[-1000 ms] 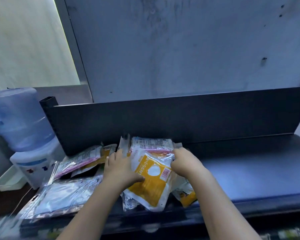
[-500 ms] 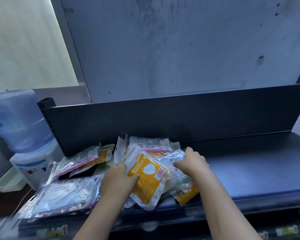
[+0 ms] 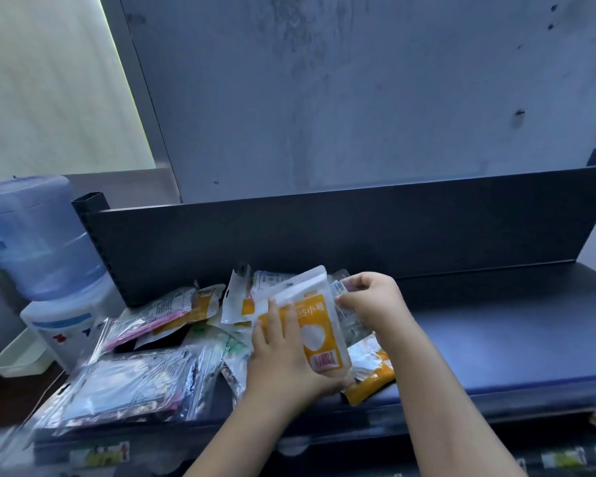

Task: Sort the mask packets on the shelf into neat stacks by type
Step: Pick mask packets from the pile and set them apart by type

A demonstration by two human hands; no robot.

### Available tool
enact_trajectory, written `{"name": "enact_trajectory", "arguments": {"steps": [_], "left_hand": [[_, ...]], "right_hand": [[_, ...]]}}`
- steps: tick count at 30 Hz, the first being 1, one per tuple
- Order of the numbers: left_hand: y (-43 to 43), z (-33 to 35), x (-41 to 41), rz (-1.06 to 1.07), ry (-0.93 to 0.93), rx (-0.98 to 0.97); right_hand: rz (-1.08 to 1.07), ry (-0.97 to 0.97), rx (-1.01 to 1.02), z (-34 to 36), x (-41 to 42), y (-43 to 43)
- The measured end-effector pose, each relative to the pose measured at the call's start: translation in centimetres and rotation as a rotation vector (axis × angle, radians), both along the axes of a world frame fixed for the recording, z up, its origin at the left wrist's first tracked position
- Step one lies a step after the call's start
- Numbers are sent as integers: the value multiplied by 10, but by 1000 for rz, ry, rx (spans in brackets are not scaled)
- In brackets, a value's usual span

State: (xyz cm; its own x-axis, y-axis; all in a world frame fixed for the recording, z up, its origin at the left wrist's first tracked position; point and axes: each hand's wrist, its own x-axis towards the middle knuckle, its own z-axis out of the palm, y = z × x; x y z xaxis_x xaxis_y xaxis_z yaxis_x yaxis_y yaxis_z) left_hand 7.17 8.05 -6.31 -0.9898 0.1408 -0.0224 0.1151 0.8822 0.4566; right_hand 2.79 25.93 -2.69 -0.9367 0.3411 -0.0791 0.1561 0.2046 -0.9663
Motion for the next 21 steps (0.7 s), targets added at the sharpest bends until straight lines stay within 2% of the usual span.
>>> {"name": "enact_trajectory", "arguments": {"steps": [4, 9, 15, 19, 21], "left_hand": [[2, -3, 3, -84, 54, -43], [-6, -9, 6, -97, 278, 162], [-10, 11, 8, 27, 572, 437], [-6, 19, 14, 136, 751, 543], [-2, 16, 16, 241, 760, 626]], "right_hand": [[7, 50, -91, 8, 6, 4], [-16, 144, -169, 17, 15, 11], [-132, 322, -151, 20, 22, 21], [-80, 480, -205, 23, 34, 24], [-75, 543, -238, 20, 38, 23]]}}
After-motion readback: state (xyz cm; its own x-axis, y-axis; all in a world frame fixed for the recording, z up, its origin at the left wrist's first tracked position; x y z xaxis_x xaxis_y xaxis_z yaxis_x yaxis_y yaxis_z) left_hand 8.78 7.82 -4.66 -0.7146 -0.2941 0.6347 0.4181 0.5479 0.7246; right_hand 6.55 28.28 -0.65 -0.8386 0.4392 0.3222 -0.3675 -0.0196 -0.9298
